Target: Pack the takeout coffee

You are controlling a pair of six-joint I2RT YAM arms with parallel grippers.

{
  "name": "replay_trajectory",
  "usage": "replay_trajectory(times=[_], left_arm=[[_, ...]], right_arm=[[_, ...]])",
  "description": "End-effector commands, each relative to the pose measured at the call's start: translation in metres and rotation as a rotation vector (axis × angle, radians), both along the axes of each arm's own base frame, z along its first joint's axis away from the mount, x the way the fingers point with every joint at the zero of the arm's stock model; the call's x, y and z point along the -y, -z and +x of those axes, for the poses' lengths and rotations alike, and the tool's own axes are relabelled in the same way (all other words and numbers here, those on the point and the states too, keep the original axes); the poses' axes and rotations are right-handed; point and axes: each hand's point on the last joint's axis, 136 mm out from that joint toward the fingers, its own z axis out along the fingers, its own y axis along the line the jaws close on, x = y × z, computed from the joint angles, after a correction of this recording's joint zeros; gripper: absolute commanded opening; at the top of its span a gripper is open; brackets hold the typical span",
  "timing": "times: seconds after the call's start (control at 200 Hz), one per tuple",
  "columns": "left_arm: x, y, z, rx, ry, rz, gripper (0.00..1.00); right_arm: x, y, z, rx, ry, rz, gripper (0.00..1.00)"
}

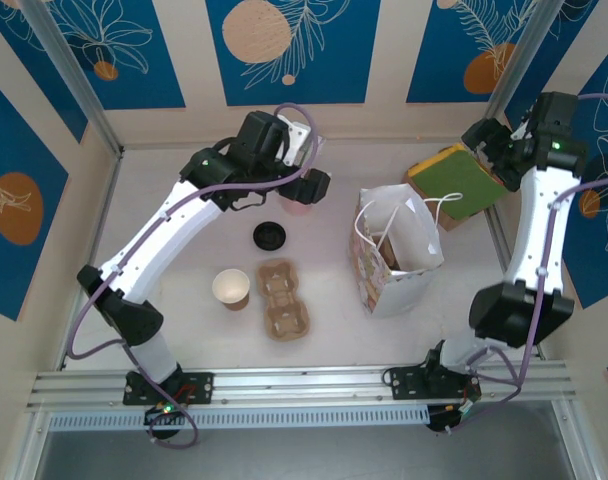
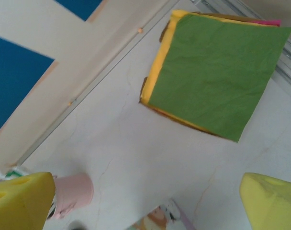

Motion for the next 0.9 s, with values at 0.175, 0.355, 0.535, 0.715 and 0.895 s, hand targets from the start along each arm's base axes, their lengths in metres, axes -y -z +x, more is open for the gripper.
replay_trajectory(times=[0.175, 0.355, 0.535, 0.715, 0.895], left_arm=[[-0.028, -0.010, 0.007, -0.012, -0.040, -0.064, 1.00], [-0.037, -0.009, 0.015, -0.018, -0.068, -0.065, 1.00], [-0.045, -0.004, 0.021, -0.033, -0.102, -0.058, 1.00], [-0.051, -0.001, 0.027, -0.042, -0.129, -0.054, 1.00], [-0.053, 0.002, 0.032, -0.055, -0.143, -0.051, 1.00]], right_arm=[[0.039, 0.068, 0.057, -0.141, 0.066, 0.000, 0.92], [0.054, 0.124, 0.085, -0.261, 0.080, -0.021, 0.84], [0.063, 0.174, 0.104, -0.376, 0.070, -0.079, 0.82], [0.066, 0.213, 0.118, -0.467, 0.036, -0.151, 0.81], [0.060, 0.239, 0.131, -0.494, -0.006, -0.217, 0.82]])
